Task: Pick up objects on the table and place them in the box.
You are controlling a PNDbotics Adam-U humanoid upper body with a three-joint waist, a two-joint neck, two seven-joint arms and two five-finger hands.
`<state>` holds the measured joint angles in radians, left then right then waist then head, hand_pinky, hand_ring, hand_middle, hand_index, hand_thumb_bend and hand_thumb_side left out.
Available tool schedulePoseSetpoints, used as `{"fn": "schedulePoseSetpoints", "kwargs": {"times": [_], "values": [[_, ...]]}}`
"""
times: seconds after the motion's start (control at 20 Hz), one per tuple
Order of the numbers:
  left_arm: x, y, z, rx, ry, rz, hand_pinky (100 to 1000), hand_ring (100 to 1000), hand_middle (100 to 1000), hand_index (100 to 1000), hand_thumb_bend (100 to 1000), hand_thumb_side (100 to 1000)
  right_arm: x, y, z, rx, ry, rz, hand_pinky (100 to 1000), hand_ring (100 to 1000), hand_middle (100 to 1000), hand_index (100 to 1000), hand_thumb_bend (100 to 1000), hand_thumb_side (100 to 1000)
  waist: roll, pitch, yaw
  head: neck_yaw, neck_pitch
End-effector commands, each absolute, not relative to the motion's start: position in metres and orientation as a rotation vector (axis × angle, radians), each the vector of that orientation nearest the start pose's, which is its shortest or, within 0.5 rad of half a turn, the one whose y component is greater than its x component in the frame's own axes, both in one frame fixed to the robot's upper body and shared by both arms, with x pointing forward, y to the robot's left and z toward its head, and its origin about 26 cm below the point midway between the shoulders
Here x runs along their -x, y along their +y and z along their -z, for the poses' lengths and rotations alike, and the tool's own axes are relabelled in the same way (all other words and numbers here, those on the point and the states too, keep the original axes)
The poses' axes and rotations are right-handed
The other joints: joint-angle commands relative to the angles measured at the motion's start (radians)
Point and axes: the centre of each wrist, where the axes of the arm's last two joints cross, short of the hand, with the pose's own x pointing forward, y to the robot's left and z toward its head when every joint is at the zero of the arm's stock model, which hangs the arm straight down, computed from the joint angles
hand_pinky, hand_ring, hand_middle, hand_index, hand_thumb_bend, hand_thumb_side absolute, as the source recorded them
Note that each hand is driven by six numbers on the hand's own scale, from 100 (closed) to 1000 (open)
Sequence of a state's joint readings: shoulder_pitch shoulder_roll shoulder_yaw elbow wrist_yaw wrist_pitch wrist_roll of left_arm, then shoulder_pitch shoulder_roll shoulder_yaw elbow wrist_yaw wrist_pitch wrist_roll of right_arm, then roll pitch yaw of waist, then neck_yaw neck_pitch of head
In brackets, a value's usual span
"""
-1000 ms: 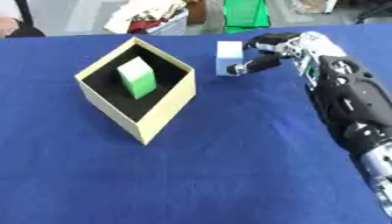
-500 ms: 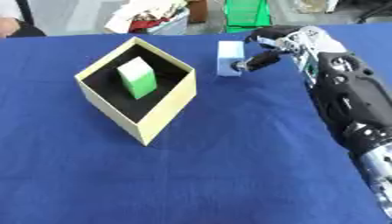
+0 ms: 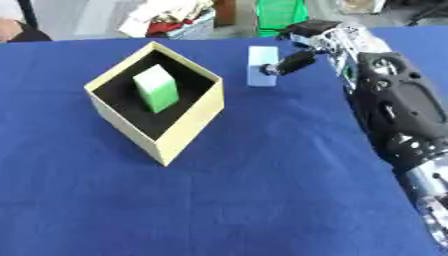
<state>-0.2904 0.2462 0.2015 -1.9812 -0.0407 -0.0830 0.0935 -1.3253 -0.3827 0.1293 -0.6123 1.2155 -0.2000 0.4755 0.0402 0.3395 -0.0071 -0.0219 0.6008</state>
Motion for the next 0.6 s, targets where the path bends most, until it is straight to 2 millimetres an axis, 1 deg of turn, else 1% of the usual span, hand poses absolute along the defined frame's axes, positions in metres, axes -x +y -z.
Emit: {"fn": "schedulePoseSetpoints", "kwargs": {"times": [0.05, 0.2, 0.35, 0.6], "values": [[-0.2962, 0.3003, -0.2079, -0.38, -2.397, 0.078, 711, 623, 665, 720, 147, 894, -0.517, -0.2258, -0.3162, 1.148, -1.216, -1.655, 982, 1000, 1000, 1000, 392, 836, 0.0, -0.018, 0.002, -0.006, -0.015], [-0.2962, 0.3002, -0.2079, -0.378, -2.397, 0.082, 711, 623, 665, 720, 145, 892, -0.5176, -0.2217, -0.3183, 1.132, -1.211, -1.666, 989, 1000, 1000, 1000, 374, 803, 0.001, -0.015, 0.004, -0.009, -0.018], [-0.2963, 0.2999, -0.2081, -0.375, -2.397, 0.085, 711, 623, 666, 720, 144, 891, -0.5188, -0.2179, -0.319, 1.108, -1.193, -1.679, 989, 1000, 1000, 1000, 369, 794, 0.001, -0.012, 0.006, -0.011, -0.02], [-0.2964, 0.2996, -0.2077, -0.372, -2.395, 0.087, 711, 624, 666, 719, 143, 890, -0.5226, -0.2161, -0.3157, 1.084, -1.105, -1.7, 994, 1000, 1000, 1000, 376, 762, 0.0, -0.009, 0.01, -0.012, -0.023]]}}
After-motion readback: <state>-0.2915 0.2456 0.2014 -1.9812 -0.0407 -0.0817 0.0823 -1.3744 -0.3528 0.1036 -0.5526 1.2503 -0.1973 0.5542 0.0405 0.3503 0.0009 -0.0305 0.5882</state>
